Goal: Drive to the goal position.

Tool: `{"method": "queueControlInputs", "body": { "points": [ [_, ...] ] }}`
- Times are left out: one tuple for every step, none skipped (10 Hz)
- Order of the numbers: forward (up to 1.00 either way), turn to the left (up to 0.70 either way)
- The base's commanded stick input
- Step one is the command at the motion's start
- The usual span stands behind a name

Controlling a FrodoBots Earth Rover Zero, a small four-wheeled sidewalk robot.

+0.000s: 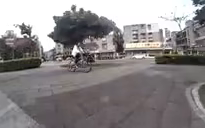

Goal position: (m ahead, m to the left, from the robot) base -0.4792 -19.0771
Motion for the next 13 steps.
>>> {"method": "queueControlInputs", "body": {
  "points": [
    [0.85, -0.34],
    [0.85, -0.34],
    [0.85, -0.34],
    [0.85, -0.34],
    [0.85, -0.34],
    [0.85, -0.34],
    [0.85, -0.34],
    [0.85, -0.34],
    [0.85, -0.34],
    [0.85, -0.34],
    [0.85, -0.34],
    [0.85, -0.34],
    [0.85, -0.34]
  ]
}}
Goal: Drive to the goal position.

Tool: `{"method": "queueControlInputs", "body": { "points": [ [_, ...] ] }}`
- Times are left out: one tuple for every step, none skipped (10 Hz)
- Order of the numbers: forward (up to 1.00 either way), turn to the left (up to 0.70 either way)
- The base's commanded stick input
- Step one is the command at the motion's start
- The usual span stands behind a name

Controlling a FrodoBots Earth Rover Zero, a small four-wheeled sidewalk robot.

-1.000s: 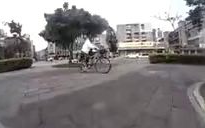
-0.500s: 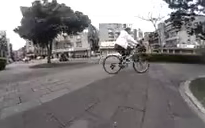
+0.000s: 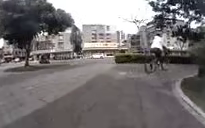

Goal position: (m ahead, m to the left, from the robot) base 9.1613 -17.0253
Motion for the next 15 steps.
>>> {"method": "queueControlInputs", "body": {
  "points": [
    [0.85, -0.34],
    [0.85, -0.34],
    [0.85, -0.33],
    [0.85, -0.29],
    [0.85, 0.0],
    [0.85, 0.0],
    [0.85, 0.0],
    [0.85, 0.0],
    [0.85, 0.0],
    [0.85, -0.06],
    [0.85, -0.24],
    [0.85, -0.34],
    [0.85, -0.34],
    [0.85, -0.34],
    [0.85, -0.34]
  ]
}}
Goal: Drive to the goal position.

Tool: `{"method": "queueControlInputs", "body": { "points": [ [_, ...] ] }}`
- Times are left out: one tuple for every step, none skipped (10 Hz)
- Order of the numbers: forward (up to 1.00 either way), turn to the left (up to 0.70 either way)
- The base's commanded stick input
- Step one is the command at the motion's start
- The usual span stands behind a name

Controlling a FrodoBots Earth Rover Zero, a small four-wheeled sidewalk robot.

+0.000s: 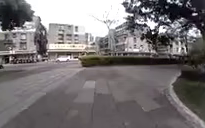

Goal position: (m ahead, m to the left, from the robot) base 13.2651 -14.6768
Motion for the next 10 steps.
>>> {"method": "queueControlInputs", "body": {
  "points": [
    [0.85, -0.34],
    [0.85, -0.34],
    [0.85, -0.34],
    [0.85, -0.34],
    [0.85, -0.34],
    [0.85, -0.34],
    [0.85, -0.34],
    [0.85, -0.34],
    [0.85, -0.34],
    [0.85, -0.34]
  ]
}}
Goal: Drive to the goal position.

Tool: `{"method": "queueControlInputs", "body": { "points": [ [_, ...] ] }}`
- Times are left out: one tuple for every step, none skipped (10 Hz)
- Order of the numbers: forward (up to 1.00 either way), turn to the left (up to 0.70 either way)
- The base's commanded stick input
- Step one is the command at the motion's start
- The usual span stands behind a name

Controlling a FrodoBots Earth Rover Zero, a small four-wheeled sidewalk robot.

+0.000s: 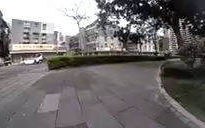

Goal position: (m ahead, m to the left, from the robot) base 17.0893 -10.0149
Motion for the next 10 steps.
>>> {"method": "queueControlInputs", "body": {
  "points": [
    [0.85, -0.34],
    [0.85, -0.18],
    [0.85, 0.0],
    [0.85, 0.0],
    [0.85, 0.0],
    [0.85, 0.0],
    [0.85, 0.0],
    [0.85, 0.0],
    [0.85, 0.0],
    [0.85, 0.0]
  ]
}}
